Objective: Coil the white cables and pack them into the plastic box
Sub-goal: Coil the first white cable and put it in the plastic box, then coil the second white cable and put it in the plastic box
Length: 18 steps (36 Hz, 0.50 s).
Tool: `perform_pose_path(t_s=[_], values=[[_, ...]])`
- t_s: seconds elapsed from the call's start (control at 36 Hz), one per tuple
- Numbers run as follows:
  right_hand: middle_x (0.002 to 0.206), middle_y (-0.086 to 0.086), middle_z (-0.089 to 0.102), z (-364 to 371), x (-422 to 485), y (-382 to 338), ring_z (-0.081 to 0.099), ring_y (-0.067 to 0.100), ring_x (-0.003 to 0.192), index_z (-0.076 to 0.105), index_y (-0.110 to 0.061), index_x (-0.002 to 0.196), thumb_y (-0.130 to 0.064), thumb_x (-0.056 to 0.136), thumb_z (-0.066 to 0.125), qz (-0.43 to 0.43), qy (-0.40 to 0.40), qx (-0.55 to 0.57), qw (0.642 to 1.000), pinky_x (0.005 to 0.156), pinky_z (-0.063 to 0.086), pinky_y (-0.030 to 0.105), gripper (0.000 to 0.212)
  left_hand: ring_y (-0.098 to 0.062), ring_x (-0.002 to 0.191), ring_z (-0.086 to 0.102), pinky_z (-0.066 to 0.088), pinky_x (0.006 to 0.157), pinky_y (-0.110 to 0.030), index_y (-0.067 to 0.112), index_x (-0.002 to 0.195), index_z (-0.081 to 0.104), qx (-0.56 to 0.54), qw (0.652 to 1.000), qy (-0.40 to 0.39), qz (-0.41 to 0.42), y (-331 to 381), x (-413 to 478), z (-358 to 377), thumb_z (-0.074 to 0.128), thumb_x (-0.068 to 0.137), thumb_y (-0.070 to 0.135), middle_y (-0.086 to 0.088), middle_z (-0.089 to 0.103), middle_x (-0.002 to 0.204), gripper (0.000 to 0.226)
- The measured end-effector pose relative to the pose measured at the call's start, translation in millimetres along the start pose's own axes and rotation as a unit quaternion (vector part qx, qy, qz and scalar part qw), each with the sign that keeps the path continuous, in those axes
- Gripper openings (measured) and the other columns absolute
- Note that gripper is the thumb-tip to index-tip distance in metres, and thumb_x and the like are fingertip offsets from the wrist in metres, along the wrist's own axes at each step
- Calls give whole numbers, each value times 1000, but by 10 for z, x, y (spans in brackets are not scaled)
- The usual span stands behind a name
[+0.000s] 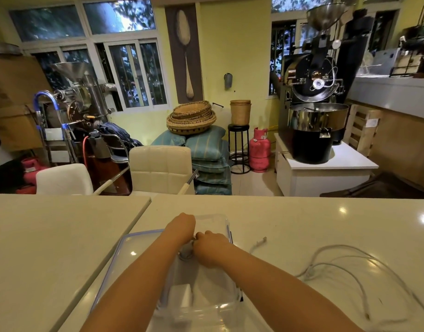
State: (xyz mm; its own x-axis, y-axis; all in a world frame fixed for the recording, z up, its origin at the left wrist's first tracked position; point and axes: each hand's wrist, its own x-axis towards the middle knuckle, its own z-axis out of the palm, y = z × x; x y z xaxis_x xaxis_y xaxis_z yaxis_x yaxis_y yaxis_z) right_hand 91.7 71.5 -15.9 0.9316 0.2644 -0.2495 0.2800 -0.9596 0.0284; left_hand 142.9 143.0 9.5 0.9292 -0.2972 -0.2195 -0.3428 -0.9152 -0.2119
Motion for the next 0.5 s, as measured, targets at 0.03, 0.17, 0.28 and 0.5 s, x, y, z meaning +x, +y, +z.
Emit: perform_pose_path(t_s=[0.03, 0.17, 0.28, 0.5], values=[[137, 16, 40, -25, -12, 2, 39, 32, 123, 35, -5, 137, -13, 93, 44, -2, -6, -3, 1000, 95, 40, 42, 46, -28, 117, 53, 43, 96, -29, -2, 120, 48, 2, 1000, -7, -3, -5, -14, -23, 48, 90, 6, -19, 52, 128, 31], [132, 18, 47, -229, -85, 72, 47, 33, 118, 44, -5, 132, -5, 90, 44, -8, -6, 16, 1000, 92, 44, 40, 41, -29, 115, 55, 44, 94, -30, 1, 87, 54, 27, 999, -23, 0, -42, -51, -197, 53, 87, 1, -18, 56, 125, 1], [139, 13, 46, -462, -249, 276, 44, 29, 126, 41, -10, 135, -2, 92, 37, -20, 39, 87, 995, 103, 39, 39, 45, -27, 108, 58, 44, 95, -30, 3, 81, 57, -11, 1000, -3, 9, -47, -37, -347, 58, 85, 8, -16, 60, 122, 7], [135, 12, 50, -740, -683, 911, 45, 28, 122, 46, -11, 132, -2, 93, 36, 17, 106, 108, 988, 96, 39, 35, 41, -26, 79, 55, 49, 78, -36, 7, 63, 52, -153, 982, 102, 50, 172, -96, -468, 36, 90, 3, -7, 52, 70, 32]])
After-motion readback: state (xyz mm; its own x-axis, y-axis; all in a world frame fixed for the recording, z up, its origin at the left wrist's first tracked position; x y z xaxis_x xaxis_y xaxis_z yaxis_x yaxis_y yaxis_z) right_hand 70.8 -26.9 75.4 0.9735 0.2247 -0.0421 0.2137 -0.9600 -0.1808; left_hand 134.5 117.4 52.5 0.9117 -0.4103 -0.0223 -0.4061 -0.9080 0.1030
